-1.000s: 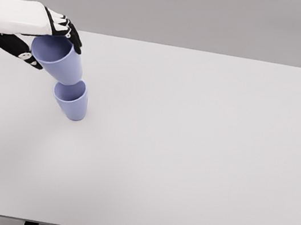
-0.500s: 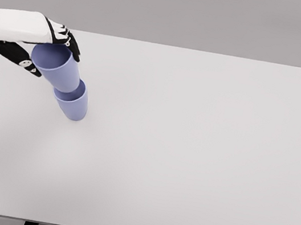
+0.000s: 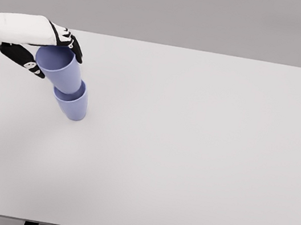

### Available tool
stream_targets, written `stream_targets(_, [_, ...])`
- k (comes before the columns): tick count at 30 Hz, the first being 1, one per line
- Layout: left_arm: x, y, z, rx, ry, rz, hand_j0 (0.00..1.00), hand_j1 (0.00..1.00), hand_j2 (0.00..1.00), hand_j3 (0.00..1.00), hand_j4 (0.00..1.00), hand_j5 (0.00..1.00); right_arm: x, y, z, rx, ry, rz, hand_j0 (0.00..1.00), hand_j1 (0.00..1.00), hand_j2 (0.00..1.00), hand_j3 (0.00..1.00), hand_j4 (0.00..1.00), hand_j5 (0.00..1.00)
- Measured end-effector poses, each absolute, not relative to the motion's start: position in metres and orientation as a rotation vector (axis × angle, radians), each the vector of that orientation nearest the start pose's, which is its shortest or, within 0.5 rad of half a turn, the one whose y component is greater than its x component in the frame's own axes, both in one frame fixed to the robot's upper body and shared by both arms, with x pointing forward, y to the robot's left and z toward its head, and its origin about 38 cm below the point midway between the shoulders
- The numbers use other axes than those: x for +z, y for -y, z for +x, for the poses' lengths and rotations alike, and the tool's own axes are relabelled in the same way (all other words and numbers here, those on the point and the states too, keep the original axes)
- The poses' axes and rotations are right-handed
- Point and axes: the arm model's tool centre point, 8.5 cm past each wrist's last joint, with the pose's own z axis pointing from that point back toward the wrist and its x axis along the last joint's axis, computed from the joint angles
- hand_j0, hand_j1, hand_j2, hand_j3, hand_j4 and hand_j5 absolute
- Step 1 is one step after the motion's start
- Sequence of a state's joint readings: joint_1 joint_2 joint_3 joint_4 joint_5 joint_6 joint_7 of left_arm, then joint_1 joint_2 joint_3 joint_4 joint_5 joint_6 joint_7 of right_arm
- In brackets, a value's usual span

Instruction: Place the right cup on the left cup with left arm

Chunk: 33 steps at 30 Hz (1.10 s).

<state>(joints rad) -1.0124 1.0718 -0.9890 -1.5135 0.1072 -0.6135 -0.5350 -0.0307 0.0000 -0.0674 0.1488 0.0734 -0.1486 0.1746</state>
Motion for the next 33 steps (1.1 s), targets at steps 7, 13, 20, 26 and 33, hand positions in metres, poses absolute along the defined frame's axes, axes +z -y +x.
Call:
stream_targets(7, [0.311,-0.322,0.427,-2.030,1.529,0.212,0.51,0.51,0.51,0.51,0.51,0.51,-0.257,0.253,-0.016,0.009,0.030,0.098,1.00,1.00,1.00,1.00,1.00,1.00])
stream_targets(13, [0.303,-0.321,0.427,-2.029,1.518,0.200,0.51,0.51,0.51,0.51,0.51,0.51,-0.257,0.253,-0.016,0.009,0.030,0.098,1.00,1.00,1.00,1.00,1.00,1.00])
stream_targets(20, [0.301,-0.317,0.428,-2.032,1.521,0.194,0.52,0.52,0.52,0.52,0.52,0.52,-0.257,0.253,-0.016,0.009,0.030,0.098,1.00,1.00,1.00,1.00,1.00,1.00])
stream_targets(26, [0.294,-0.322,0.431,-2.025,1.500,0.204,0.57,0.57,0.57,0.57,0.57,0.57,-0.257,0.253,-0.016,0.009,0.030,0.098,1.00,1.00,1.00,1.00,1.00,1.00])
stream_targets(33, [0.293,-0.320,0.433,-2.028,1.500,0.210,0.99,0.99,0.99,0.99,0.99,0.99,-0.257,0.253,-0.016,0.009,0.030,0.098,1.00,1.00,1.00,1.00,1.00,1.00])
